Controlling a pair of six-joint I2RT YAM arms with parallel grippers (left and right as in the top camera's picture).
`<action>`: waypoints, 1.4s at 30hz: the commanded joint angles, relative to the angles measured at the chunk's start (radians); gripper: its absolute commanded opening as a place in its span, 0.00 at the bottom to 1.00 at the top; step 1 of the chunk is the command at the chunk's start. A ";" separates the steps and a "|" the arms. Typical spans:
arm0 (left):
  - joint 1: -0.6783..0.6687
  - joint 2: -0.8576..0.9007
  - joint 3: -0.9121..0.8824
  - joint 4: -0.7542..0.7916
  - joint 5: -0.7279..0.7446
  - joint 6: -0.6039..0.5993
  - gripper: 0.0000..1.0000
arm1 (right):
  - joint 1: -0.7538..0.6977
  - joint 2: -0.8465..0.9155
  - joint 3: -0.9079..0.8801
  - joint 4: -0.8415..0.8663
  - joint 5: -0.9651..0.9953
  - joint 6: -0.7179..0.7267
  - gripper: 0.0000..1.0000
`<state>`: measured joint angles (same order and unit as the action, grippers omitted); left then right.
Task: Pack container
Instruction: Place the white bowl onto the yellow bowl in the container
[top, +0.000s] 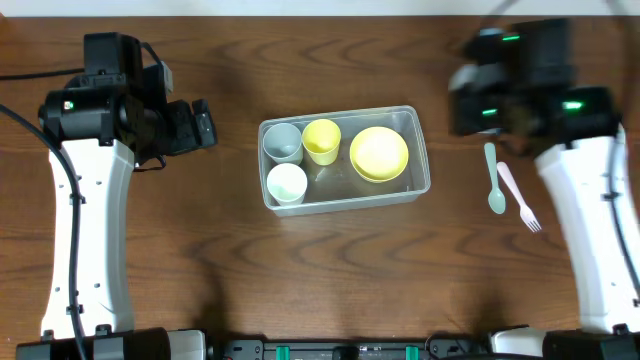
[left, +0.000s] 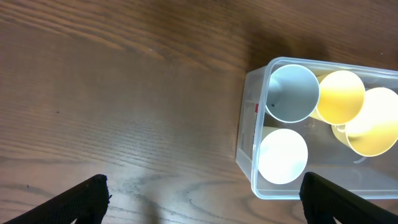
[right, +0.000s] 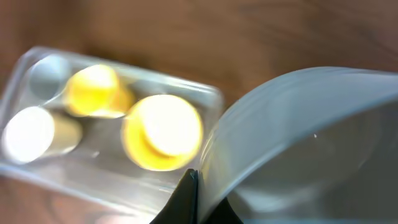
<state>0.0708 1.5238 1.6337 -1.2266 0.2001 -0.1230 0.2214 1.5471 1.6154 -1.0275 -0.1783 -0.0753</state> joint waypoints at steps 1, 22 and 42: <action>-0.002 -0.009 -0.007 -0.003 0.001 0.018 0.98 | 0.111 0.057 -0.009 0.007 0.047 -0.060 0.01; -0.002 -0.009 -0.007 -0.004 0.001 0.018 0.98 | 0.261 0.341 -0.008 0.015 0.074 -0.042 0.64; -0.002 -0.009 -0.007 -0.003 0.001 0.018 0.98 | -0.434 0.154 0.077 0.115 0.333 0.126 0.87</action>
<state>0.0708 1.5238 1.6337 -1.2270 0.2001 -0.1230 -0.1135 1.6581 1.6951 -0.9161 0.1944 0.0517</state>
